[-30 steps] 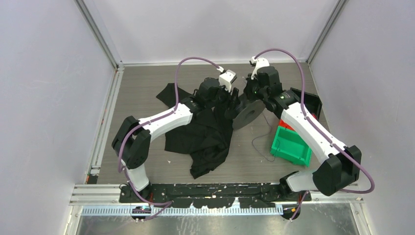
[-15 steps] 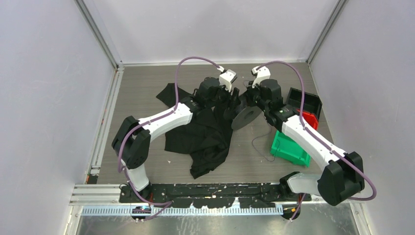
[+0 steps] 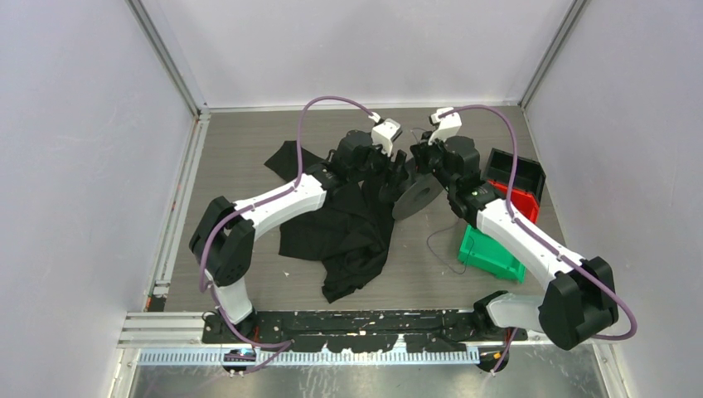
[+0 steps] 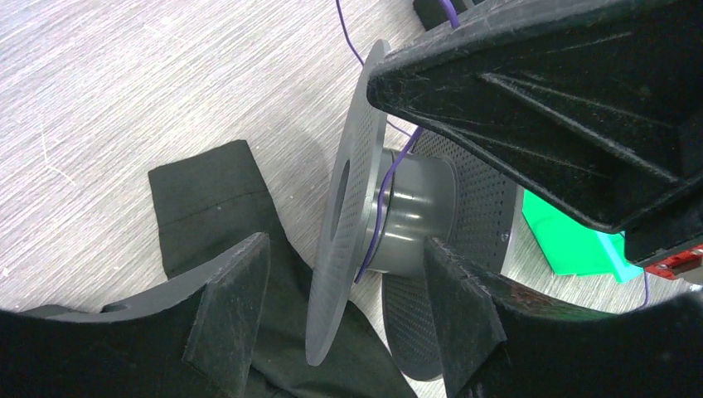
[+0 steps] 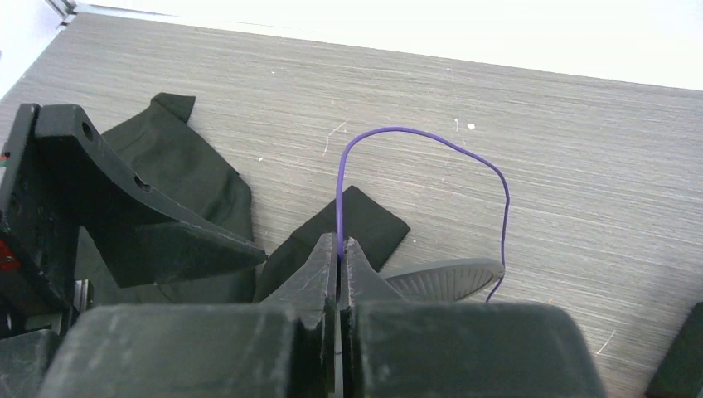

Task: Wrap the cables

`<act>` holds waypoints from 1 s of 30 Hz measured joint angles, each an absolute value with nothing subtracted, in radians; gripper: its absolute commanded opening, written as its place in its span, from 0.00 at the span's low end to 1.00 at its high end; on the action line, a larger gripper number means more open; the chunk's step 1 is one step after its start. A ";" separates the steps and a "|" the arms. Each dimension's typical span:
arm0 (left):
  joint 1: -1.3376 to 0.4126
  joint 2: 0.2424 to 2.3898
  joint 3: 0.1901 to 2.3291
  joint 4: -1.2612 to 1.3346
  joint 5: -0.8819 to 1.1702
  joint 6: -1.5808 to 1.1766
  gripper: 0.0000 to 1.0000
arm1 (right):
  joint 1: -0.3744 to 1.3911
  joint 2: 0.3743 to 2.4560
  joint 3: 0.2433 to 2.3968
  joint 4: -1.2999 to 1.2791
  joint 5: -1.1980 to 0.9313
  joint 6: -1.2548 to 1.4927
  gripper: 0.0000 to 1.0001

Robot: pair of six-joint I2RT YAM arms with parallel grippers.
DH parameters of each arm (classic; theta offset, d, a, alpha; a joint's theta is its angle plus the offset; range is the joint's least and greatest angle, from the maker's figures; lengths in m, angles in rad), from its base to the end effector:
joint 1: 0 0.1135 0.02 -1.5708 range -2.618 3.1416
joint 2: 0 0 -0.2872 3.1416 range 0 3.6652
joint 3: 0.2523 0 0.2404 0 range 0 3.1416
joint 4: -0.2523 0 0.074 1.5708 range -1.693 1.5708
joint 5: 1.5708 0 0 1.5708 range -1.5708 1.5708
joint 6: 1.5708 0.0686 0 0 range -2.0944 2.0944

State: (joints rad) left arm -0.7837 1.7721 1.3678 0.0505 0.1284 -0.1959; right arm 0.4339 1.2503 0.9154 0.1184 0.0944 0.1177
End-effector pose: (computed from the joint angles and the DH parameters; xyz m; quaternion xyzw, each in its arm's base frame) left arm 0.3113 -0.3227 0.3093 0.2723 0.7731 -0.3148 0.4786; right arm 0.2822 0.1236 0.3357 -0.0934 0.7734 0.1351 0.6122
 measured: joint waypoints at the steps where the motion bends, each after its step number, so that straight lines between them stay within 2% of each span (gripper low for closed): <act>1: -0.784 1.772 1.369 0.049 0.129 -0.196 0.68 | 0.434 1.251 0.915 0.123 0.093 0.118 0.00; 7: -0.784 1.773 1.371 0.048 0.132 -0.194 0.62 | 0.437 1.261 0.916 0.147 0.083 0.118 0.00; 15: -0.784 1.776 1.374 0.047 0.135 -0.194 0.62 | 0.437 1.281 0.916 0.151 0.072 0.110 0.00; 30: -0.784 1.803 1.389 0.051 0.136 -0.202 0.55 | 0.437 1.290 0.916 0.158 0.065 0.107 0.00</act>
State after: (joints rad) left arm -0.7837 1.8027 1.3891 0.0509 0.1364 -0.2020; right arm 0.4370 1.2903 0.9157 0.1577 0.0654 0.1066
